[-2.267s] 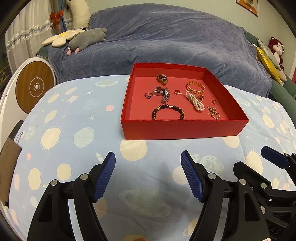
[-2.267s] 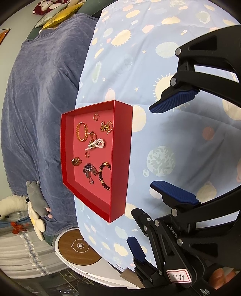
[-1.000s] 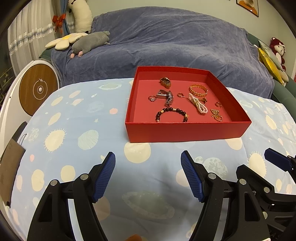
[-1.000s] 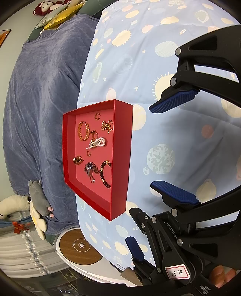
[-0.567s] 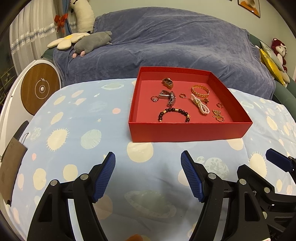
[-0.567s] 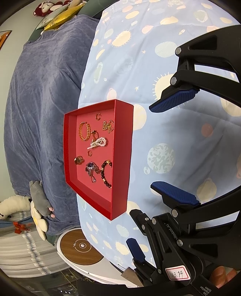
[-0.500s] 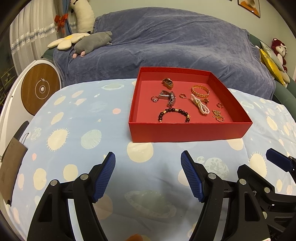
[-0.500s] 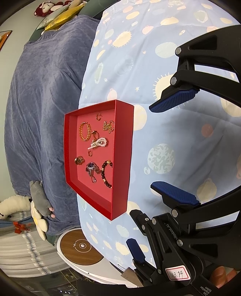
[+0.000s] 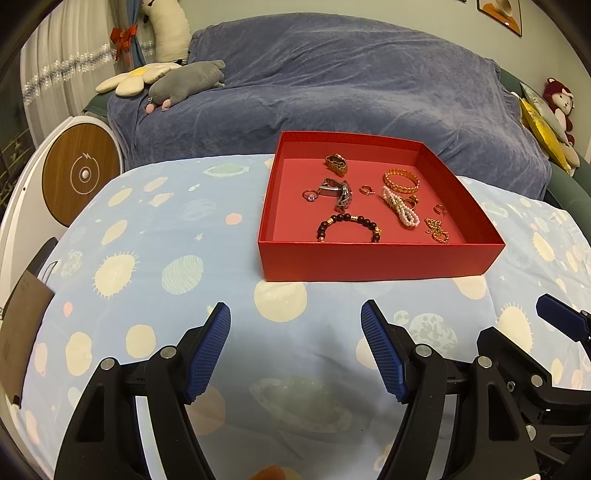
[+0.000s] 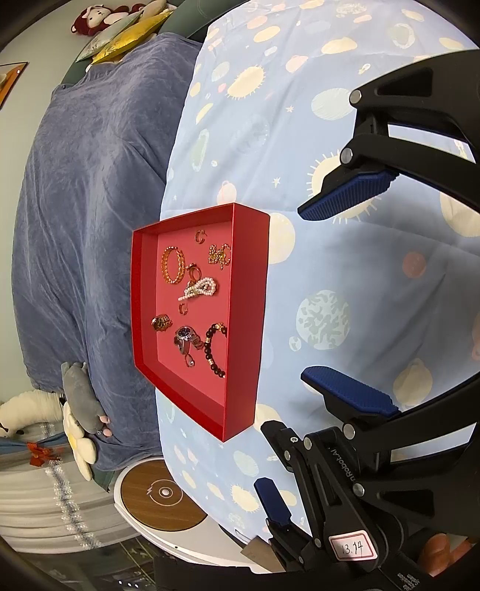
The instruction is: Organize jewelry
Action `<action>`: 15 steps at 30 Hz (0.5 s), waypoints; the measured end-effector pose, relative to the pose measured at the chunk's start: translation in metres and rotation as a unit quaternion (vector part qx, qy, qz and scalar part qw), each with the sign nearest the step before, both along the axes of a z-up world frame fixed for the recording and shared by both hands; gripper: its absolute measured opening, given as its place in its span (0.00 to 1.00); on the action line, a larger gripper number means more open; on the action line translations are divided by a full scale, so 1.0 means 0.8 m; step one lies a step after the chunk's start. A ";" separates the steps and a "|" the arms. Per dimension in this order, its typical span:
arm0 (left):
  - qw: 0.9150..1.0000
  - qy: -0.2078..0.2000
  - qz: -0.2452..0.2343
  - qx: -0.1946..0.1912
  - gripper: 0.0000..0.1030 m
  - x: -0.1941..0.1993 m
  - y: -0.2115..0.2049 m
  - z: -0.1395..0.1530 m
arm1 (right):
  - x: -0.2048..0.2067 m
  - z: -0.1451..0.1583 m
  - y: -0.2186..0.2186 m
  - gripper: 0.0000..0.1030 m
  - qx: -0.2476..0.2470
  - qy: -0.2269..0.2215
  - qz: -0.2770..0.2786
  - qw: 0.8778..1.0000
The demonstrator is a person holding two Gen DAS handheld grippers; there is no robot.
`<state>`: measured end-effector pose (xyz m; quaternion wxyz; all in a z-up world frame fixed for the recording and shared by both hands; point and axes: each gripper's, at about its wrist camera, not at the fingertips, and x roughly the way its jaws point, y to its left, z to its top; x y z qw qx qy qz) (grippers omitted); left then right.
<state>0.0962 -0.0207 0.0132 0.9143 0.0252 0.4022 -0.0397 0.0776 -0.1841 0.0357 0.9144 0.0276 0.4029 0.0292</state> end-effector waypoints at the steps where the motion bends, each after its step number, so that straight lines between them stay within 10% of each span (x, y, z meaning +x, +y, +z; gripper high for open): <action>1: 1.000 -0.001 0.000 0.000 0.68 0.000 0.000 0.000 | 0.000 0.000 -0.001 0.76 0.000 0.000 0.000 1.000; 15: 1.000 -0.002 0.002 0.003 0.68 0.002 0.003 0.001 | -0.002 -0.003 0.002 0.76 0.014 0.004 -0.002 1.000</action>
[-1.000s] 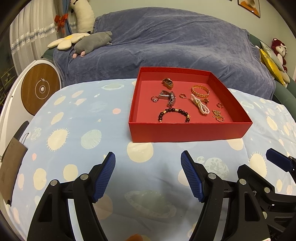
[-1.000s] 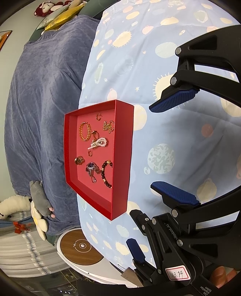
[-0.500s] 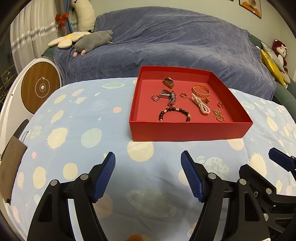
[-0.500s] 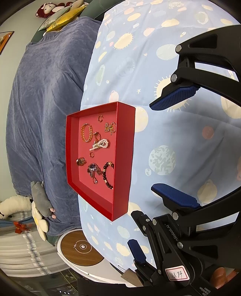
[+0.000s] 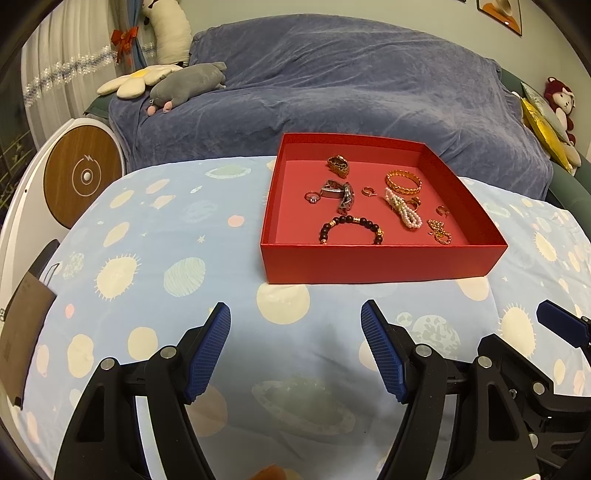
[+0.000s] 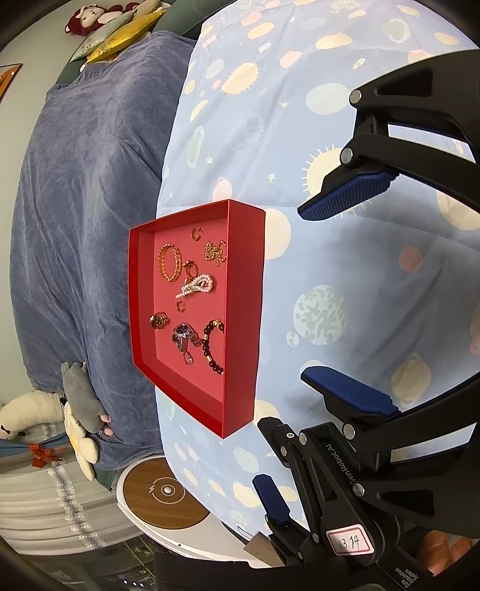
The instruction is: Organize jewelry
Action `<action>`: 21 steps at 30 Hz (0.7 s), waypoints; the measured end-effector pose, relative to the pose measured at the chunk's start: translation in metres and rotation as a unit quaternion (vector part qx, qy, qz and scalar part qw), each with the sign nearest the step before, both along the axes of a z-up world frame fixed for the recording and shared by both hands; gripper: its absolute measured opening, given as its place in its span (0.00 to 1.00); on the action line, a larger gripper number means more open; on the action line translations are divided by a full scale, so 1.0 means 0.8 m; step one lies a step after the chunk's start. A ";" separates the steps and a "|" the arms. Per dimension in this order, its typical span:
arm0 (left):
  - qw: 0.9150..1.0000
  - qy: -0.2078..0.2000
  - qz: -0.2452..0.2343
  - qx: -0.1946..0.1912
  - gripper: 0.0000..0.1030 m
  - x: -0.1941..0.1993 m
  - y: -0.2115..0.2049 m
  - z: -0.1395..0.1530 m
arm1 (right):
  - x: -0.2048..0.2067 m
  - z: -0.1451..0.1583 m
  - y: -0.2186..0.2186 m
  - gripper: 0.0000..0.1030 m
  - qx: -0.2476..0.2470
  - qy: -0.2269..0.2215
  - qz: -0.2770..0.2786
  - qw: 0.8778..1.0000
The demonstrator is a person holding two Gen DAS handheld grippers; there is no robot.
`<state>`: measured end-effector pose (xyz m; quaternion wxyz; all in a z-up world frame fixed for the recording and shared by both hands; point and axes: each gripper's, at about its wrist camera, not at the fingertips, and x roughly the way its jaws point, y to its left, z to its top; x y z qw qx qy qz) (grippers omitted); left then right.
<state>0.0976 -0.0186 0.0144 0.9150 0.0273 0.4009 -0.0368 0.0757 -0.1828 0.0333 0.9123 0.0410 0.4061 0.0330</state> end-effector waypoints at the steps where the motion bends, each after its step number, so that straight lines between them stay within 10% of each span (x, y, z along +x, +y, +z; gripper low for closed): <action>1: 1.000 0.000 0.000 0.000 0.68 0.000 0.000 0.000 | 0.000 0.000 0.000 0.76 0.002 0.001 0.000 1.000; 21: 1.000 -0.001 0.002 0.002 0.68 -0.003 -0.003 -0.003 | -0.001 -0.002 -0.002 0.77 0.008 -0.002 -0.004 1.000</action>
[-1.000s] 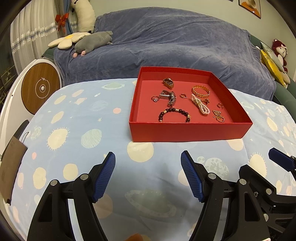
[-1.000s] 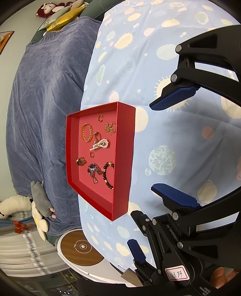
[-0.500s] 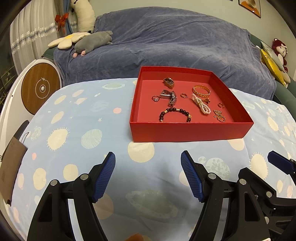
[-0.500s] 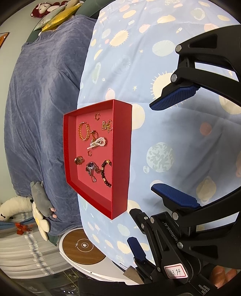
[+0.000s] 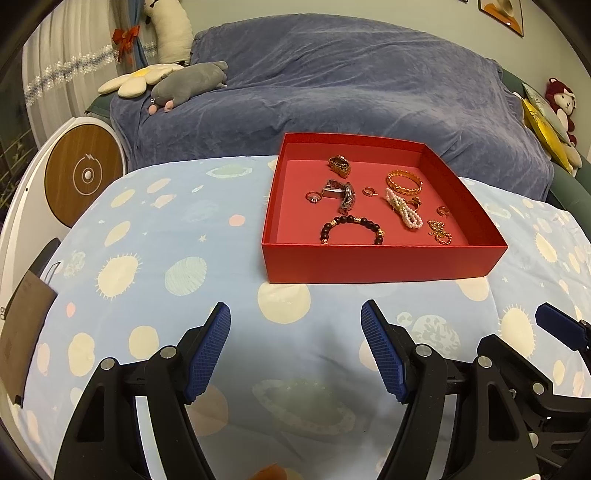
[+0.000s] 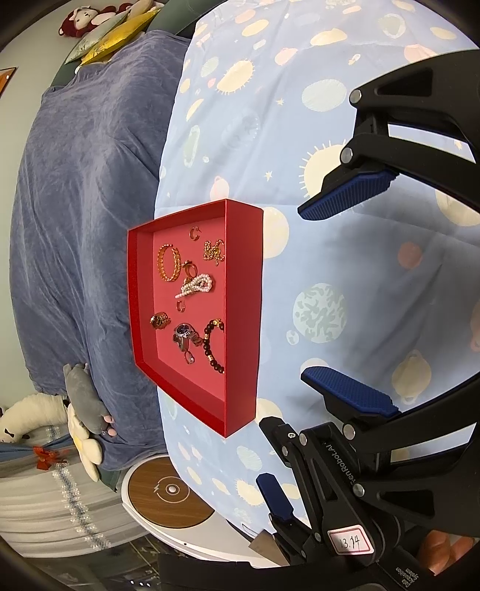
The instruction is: Organize jewelry
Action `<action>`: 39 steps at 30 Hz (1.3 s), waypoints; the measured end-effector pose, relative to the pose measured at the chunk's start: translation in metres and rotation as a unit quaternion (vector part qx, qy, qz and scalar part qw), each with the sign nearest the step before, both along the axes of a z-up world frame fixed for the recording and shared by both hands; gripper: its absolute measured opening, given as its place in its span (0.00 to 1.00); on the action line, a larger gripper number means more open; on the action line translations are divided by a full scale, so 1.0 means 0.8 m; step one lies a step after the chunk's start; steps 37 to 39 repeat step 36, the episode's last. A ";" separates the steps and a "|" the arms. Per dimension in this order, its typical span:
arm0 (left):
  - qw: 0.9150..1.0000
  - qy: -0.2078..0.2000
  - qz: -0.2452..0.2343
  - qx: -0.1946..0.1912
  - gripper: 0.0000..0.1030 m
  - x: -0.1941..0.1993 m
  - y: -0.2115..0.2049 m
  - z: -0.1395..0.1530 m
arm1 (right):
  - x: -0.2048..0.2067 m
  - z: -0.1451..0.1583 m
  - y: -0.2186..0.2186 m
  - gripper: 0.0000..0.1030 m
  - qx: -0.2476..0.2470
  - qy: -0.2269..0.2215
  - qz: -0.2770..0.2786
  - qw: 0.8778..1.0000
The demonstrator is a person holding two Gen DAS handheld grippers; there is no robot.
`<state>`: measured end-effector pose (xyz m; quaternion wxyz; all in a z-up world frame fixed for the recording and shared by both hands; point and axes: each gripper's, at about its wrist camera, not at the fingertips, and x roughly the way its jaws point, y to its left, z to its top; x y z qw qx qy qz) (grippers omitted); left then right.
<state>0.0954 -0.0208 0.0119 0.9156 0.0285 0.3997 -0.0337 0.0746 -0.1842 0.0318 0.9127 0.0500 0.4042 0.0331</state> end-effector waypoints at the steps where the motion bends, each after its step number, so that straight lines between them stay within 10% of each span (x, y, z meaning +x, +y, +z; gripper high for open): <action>1: 1.000 0.001 0.000 0.000 0.68 0.000 0.000 0.000 | 0.000 0.000 0.000 0.77 0.000 -0.001 0.000 1.000; 39: 1.000 -0.015 0.019 0.020 0.74 -0.008 0.002 0.003 | -0.009 0.008 0.004 0.85 -0.025 -0.018 -0.011 0.999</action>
